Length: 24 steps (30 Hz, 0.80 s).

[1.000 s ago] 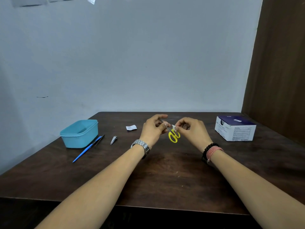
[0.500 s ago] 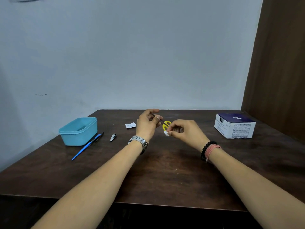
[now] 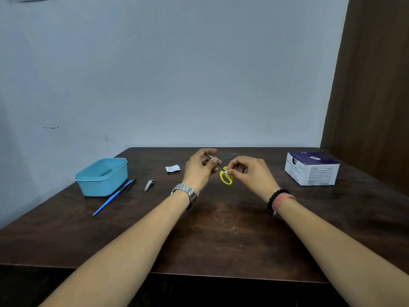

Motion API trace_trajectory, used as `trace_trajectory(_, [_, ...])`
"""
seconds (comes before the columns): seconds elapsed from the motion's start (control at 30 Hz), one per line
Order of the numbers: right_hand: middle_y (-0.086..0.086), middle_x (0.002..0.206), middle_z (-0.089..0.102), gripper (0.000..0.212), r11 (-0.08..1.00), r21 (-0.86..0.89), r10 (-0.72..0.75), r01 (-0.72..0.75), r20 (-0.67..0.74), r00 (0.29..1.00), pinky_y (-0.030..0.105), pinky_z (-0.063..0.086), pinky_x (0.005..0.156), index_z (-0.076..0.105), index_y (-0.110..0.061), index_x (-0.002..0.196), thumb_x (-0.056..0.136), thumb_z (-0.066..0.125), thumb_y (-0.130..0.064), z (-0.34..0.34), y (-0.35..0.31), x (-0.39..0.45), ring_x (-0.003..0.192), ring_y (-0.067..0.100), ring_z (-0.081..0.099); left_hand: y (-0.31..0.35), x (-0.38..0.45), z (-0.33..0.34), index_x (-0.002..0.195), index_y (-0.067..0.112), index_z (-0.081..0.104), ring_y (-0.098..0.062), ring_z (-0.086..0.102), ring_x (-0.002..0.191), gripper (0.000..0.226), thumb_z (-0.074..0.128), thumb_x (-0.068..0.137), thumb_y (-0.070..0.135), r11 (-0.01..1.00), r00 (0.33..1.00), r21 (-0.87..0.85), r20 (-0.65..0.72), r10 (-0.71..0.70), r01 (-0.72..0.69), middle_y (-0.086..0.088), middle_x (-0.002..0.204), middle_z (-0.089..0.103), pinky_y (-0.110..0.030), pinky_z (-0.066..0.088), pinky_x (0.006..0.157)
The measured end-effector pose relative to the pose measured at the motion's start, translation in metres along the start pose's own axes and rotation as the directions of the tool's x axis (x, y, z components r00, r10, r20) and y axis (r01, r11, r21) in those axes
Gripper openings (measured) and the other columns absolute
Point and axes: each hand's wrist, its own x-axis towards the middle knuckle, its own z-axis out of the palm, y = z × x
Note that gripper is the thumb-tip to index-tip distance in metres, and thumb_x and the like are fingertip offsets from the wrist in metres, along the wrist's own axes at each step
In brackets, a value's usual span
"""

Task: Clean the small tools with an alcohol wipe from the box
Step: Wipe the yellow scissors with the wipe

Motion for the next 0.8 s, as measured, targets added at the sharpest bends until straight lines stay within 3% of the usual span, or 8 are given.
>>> trace_trajectory(0.13, [-0.005, 0.067, 0.064, 0.009, 1.000, -0.012, 0.005, -0.005, -0.026, 1.000, 0.023, 0.043, 0.057, 0.071, -0.022, 0.077, 0.079, 0.074, -0.014, -0.0011, 0.0008, 0.0006, 0.058, 0.005, 0.049, -0.0002, -0.0003, 0.0003, 0.109, 0.015, 0.062, -0.014, 0.063, 0.071, 0.020, 0.057, 0.093, 0.003, 1.000, 1.000, 0.018, 0.016, 0.012, -0.012, -0.003, 0.083, 0.071, -0.031, 0.057, 0.076])
trace_trajectory(0.4, [-0.009, 0.065, 0.062, 0.011, 0.997, -0.044, 0.061, -0.062, -0.020, 0.998, 0.029, 0.048, 0.061, 0.068, -0.023, 0.076, 0.078, 0.078, -0.021, 0.0011, 0.0081, 0.0009, 0.057, 0.005, 0.050, 0.0006, 0.0028, -0.0049, 0.112, 0.016, 0.060, -0.012, 0.066, 0.077, 0.024, 0.054, 0.094, 0.002, 0.999, 0.994, -0.005, -0.099, 0.038, -0.039, -0.002, 0.087, 0.072, -0.030, 0.058, 0.078])
trace_trajectory(0.67, [-0.006, 0.067, 0.066, 0.010, 1.000, 0.014, 0.005, -0.004, -0.074, 0.997, 0.024, 0.047, 0.059, 0.069, -0.022, 0.078, 0.079, 0.074, -0.013, -0.0016, 0.0013, 0.0014, 0.060, 0.010, 0.056, 0.0001, -0.0029, 0.0022, 0.117, 0.013, 0.056, -0.016, 0.068, 0.084, 0.026, 0.057, 0.093, 0.003, 1.000, 0.998, 0.001, 0.060, 0.027, -0.027, -0.005, 0.087, 0.072, -0.029, 0.057, 0.077])
trace_trajectory(0.8, [-0.007, 0.068, 0.065, 0.008, 0.999, -0.026, 0.039, -0.042, -0.109, 0.993, 0.027, 0.048, 0.059, 0.069, -0.024, 0.077, 0.079, 0.073, -0.017, -0.0004, 0.0070, 0.0024, 0.061, 0.008, 0.055, 0.0024, -0.0048, 0.0027, 0.113, 0.013, 0.058, -0.013, 0.069, 0.083, 0.021, 0.057, 0.094, 0.005, 0.999, 0.994, 0.021, 0.108, 0.032, -0.035, -0.005, 0.087, 0.073, -0.026, 0.056, 0.075])
